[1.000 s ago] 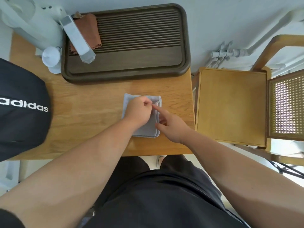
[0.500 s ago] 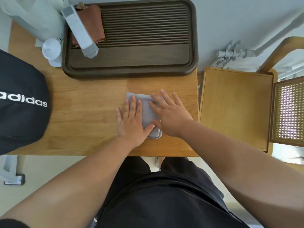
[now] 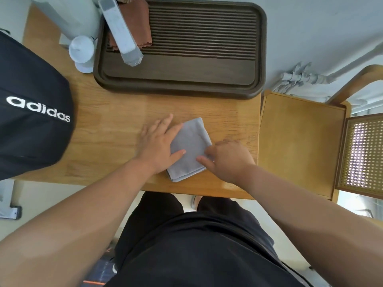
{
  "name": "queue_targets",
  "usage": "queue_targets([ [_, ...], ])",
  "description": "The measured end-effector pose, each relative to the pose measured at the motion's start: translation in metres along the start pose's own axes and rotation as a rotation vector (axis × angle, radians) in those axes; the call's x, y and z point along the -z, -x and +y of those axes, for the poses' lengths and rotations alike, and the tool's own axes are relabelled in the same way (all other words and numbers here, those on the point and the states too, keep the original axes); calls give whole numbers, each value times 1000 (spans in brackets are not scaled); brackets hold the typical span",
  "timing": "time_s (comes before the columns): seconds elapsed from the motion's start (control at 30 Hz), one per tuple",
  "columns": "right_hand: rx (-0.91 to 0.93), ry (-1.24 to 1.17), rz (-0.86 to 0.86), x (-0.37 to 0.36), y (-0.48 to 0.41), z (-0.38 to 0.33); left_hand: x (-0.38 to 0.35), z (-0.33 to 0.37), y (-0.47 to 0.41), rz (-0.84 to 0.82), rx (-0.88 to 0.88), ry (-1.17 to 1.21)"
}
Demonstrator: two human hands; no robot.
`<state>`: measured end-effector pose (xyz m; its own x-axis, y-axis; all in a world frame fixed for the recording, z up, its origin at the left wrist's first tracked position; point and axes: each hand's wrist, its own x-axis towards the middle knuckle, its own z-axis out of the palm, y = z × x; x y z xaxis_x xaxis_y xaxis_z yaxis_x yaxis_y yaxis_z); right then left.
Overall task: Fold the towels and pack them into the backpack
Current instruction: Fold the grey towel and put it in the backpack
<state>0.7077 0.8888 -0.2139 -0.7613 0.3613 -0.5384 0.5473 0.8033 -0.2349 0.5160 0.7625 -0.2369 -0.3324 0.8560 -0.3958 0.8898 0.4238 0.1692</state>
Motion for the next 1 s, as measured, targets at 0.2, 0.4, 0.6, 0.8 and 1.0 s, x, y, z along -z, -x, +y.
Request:
queue_targets([
  [0.2,61,30,206,21,-34,-6,5,-1,10,-12,257,98],
  [0.4,138,227,-23,32,-75,-7,7,3,-4,-107,153,24],
  [0.6,80,225,-62,37,-77,-9,18,-3,-21,-132,113,93],
  [0.8,42,144,-122,42,-76,-7,22,-3,-26,-126,9,97],
  [1.0,19,26,146,45,-73,1,34,1,-33,81,-48,75],
])
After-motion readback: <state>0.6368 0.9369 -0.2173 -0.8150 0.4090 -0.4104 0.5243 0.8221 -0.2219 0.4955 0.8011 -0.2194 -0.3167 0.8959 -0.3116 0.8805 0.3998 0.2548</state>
